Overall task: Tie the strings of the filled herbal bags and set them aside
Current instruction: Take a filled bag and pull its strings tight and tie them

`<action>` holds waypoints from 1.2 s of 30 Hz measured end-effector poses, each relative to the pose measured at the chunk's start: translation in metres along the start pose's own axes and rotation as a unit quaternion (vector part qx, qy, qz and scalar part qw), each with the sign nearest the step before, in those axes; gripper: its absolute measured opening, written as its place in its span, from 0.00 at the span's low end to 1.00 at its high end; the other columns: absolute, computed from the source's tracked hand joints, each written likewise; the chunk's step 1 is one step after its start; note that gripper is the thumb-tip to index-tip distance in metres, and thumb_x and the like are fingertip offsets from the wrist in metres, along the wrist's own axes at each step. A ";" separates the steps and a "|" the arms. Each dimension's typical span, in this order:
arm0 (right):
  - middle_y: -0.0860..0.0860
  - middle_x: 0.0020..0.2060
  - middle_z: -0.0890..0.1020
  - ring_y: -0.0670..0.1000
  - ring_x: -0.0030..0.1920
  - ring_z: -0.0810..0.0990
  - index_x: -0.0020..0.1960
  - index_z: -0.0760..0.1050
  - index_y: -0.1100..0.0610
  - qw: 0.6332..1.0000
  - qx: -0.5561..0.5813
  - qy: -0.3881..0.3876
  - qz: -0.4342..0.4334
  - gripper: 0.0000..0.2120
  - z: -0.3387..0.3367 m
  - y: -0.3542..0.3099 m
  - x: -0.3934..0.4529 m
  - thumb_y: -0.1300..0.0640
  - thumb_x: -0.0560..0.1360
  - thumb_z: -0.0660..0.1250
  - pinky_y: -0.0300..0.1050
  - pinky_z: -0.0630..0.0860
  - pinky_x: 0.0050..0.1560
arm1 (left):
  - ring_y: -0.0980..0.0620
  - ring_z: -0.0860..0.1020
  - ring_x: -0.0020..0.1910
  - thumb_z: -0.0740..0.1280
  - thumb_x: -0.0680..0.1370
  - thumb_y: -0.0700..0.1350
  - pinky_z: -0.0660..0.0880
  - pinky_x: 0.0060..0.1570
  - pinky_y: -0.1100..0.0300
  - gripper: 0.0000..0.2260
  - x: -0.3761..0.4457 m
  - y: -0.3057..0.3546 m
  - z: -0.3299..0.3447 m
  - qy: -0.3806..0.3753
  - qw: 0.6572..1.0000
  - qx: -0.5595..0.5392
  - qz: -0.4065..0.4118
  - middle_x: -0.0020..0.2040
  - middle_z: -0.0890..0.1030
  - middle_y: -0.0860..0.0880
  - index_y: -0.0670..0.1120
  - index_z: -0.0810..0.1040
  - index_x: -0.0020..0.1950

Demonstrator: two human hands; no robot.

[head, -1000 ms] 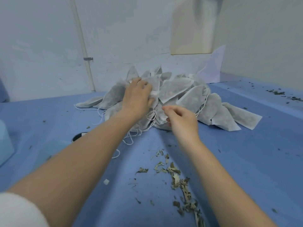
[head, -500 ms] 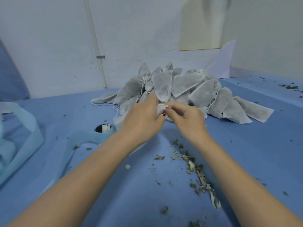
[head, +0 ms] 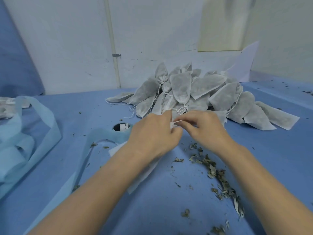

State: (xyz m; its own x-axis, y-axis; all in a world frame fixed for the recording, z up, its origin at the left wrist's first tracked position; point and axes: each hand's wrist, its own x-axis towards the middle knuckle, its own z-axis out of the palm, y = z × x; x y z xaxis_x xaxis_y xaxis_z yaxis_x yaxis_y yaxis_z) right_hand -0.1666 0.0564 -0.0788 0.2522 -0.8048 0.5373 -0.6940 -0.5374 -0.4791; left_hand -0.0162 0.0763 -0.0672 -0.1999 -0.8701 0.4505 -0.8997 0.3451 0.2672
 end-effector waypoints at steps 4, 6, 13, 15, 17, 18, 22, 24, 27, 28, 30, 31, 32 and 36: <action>0.52 0.47 0.84 0.49 0.48 0.80 0.52 0.83 0.58 1.000 -0.025 -0.009 -0.006 0.08 0.003 0.004 -0.001 0.61 0.78 0.66 0.35 0.72 0.52 | 0.47 0.71 0.44 0.56 0.80 0.56 0.63 0.36 0.57 0.11 -0.001 -0.007 0.005 -0.028 0.999 0.025 0.004 0.39 0.74 0.50 0.51 0.73 0.50; 0.51 0.47 0.84 0.49 0.48 0.80 0.52 0.83 0.57 0.999 -0.026 -0.019 0.011 0.08 0.003 0.007 -0.001 0.60 0.78 0.66 0.37 0.72 0.53 | 0.45 0.74 0.46 0.54 0.81 0.53 0.67 0.38 0.54 0.11 -0.001 -0.013 0.007 -0.048 0.999 0.013 0.005 0.41 0.76 0.48 0.48 0.71 0.48; 0.51 0.54 0.80 0.51 0.57 0.75 0.58 0.80 0.56 0.981 -0.167 -0.095 0.002 0.11 0.001 0.014 0.000 0.56 0.80 0.63 0.39 0.67 0.58 | 0.44 0.75 0.50 0.54 0.82 0.47 0.72 0.51 0.47 0.10 -0.004 -0.018 0.011 -0.086 0.994 -0.059 0.004 0.48 0.79 0.47 0.45 0.73 0.50; 0.47 0.55 0.81 0.45 0.59 0.75 0.56 0.81 0.53 0.994 -0.068 -0.076 0.030 0.10 0.004 0.008 -0.001 0.57 0.79 0.63 0.37 0.68 0.61 | 0.45 0.75 0.50 0.54 0.82 0.47 0.73 0.51 0.47 0.11 -0.005 -0.018 0.012 -0.082 0.996 -0.043 0.009 0.50 0.79 0.47 0.45 0.73 0.53; 0.42 0.49 0.83 0.39 0.54 0.77 0.51 0.81 0.48 0.989 0.107 -0.059 0.084 0.10 0.010 -0.002 -0.002 0.59 0.78 0.63 0.31 0.70 0.56 | 0.45 0.75 0.52 0.53 0.82 0.48 0.73 0.51 0.48 0.12 -0.004 -0.019 0.012 -0.073 0.997 -0.036 0.012 0.51 0.78 0.47 0.46 0.74 0.57; 0.42 0.46 0.84 0.40 0.51 0.79 0.50 0.80 0.48 0.976 0.175 -0.065 0.110 0.10 0.015 -0.006 -0.002 0.60 0.78 0.62 0.32 0.71 0.54 | 0.46 0.75 0.53 0.53 0.82 0.48 0.73 0.51 0.48 0.12 -0.004 -0.020 0.012 -0.068 0.997 -0.037 0.015 0.52 0.78 0.47 0.47 0.74 0.59; 0.48 0.34 0.80 0.48 0.30 0.75 0.45 0.76 0.53 0.924 0.308 -0.065 0.218 0.09 0.029 -0.015 0.001 0.58 0.80 0.59 0.44 0.73 0.39 | 0.46 0.75 0.52 0.54 0.82 0.49 0.72 0.52 0.48 0.12 -0.005 -0.020 0.012 -0.058 0.996 -0.057 0.022 0.51 0.78 0.48 0.48 0.75 0.58; 0.44 0.27 0.74 0.45 0.25 0.67 0.37 0.75 0.53 0.924 0.284 -0.061 0.248 0.14 0.029 -0.014 0.002 0.54 0.80 0.60 0.37 0.67 0.30 | 0.46 0.75 0.51 0.54 0.82 0.49 0.71 0.51 0.49 0.12 -0.004 -0.021 0.011 -0.046 0.997 -0.060 0.020 0.49 0.78 0.48 0.46 0.74 0.53; 0.42 0.21 0.66 0.43 0.21 0.61 0.30 0.73 0.53 0.922 0.273 -0.054 0.270 0.18 0.023 -0.014 0.002 0.51 0.78 0.64 0.33 0.59 0.22 | 0.46 0.75 0.49 0.56 0.82 0.48 0.71 0.51 0.49 0.10 -0.001 -0.025 0.009 -0.029 0.995 -0.093 -0.006 0.47 0.79 0.48 0.45 0.73 0.49; 0.43 0.21 0.64 0.44 0.21 0.59 0.29 0.71 0.53 0.912 0.295 -0.053 0.279 0.18 0.021 -0.015 0.002 0.51 0.77 0.65 0.34 0.57 0.21 | 0.46 0.75 0.49 0.57 0.82 0.48 0.72 0.51 0.50 0.09 0.000 -0.027 0.008 -0.027 0.993 -0.114 -0.015 0.46 0.79 0.49 0.45 0.73 0.49; 0.44 0.21 0.61 0.44 0.21 0.55 0.29 0.67 0.54 0.860 0.403 -0.045 0.310 0.18 0.019 -0.017 0.005 0.54 0.77 0.65 0.34 0.53 0.20 | 0.53 0.76 0.44 0.58 0.81 0.46 0.72 0.49 0.56 0.06 0.001 -0.028 0.008 -0.016 0.984 -0.177 -0.032 0.41 0.80 0.52 0.48 0.73 0.48; 0.44 0.21 0.60 0.44 0.22 0.53 0.31 0.67 0.54 0.817 0.475 -0.040 0.325 0.16 0.020 -0.018 0.006 0.55 0.77 0.63 0.34 0.51 0.19 | 0.59 0.76 0.39 0.59 0.80 0.45 0.72 0.45 0.64 0.05 0.000 -0.027 0.009 -0.005 0.976 -0.215 -0.042 0.39 0.80 0.54 0.49 0.73 0.47; 0.44 0.22 0.59 0.44 0.23 0.51 0.32 0.67 0.55 0.766 0.546 -0.038 0.336 0.14 0.020 -0.018 0.006 0.57 0.77 0.61 0.34 0.49 0.19 | 0.63 0.75 0.36 0.61 0.80 0.44 0.69 0.39 0.71 0.04 0.000 -0.026 0.009 0.008 0.967 -0.250 -0.054 0.37 0.81 0.55 0.50 0.73 0.45; 0.46 0.21 0.60 0.45 0.23 0.49 0.40 0.71 0.60 0.612 0.717 0.002 0.334 0.04 0.026 -0.023 0.004 0.63 0.66 0.59 0.34 0.49 0.19 | 0.66 0.76 0.39 0.67 0.76 0.45 0.65 0.38 0.78 0.04 -0.004 -0.024 0.013 0.053 0.939 -0.324 -0.103 0.36 0.83 0.57 0.51 0.77 0.41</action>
State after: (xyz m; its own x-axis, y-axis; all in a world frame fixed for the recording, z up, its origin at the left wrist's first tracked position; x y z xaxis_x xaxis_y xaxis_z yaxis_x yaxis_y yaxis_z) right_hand -0.1322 0.0586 -0.0834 0.2321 -0.9663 -0.1111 0.6637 0.2408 -0.7082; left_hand 0.0006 0.0670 -0.0865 0.0221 -0.9139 0.4053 -0.4840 0.3450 0.8042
